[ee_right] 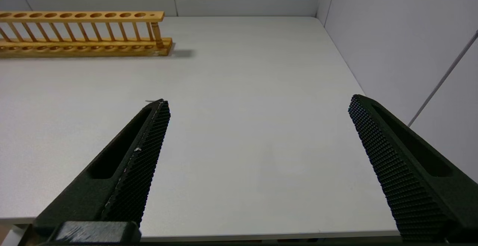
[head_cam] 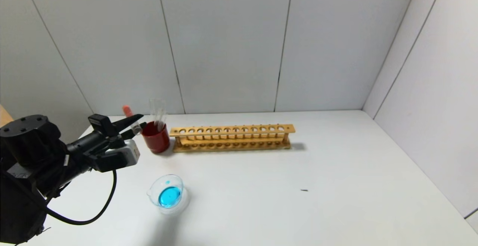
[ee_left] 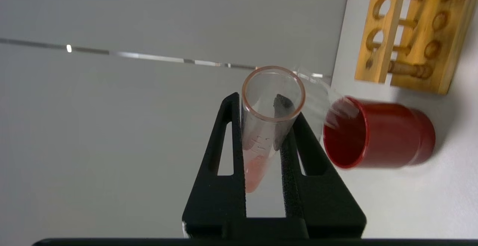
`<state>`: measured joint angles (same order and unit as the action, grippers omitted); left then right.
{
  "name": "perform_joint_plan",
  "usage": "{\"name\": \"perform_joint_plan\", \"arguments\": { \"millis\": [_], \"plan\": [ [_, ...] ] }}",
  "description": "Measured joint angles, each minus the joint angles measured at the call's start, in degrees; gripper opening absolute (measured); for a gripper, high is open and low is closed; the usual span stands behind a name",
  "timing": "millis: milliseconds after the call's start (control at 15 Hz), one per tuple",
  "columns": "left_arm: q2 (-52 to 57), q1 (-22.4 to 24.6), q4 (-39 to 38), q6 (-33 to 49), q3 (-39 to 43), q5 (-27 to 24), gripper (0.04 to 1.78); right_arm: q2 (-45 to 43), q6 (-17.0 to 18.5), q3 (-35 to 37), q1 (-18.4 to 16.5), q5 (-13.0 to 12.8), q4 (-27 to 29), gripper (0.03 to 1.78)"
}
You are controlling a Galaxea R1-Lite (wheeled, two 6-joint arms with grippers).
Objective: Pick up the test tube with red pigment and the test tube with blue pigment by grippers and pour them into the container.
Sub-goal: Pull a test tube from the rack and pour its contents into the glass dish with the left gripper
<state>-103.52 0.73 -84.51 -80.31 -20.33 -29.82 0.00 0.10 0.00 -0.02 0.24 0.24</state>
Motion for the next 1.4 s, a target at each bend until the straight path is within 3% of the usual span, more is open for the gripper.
{"name": "perform_joint_plan", "arguments": {
  "millis": [400, 1400],
  "plan": [
    [-0.7, -2.6, 0.2, -7.6, 0.7, -0.5, 0.31, 0.0, 0.0, 0.0, 0.0, 0.0, 0.0, 1.75],
    [-3.7, -2.8, 3.6, -20.4, 4.1, -0.2, 0.31, 0.0, 0.0, 0.0, 0.0, 0.0, 0.0, 1.75]
  ]
}}
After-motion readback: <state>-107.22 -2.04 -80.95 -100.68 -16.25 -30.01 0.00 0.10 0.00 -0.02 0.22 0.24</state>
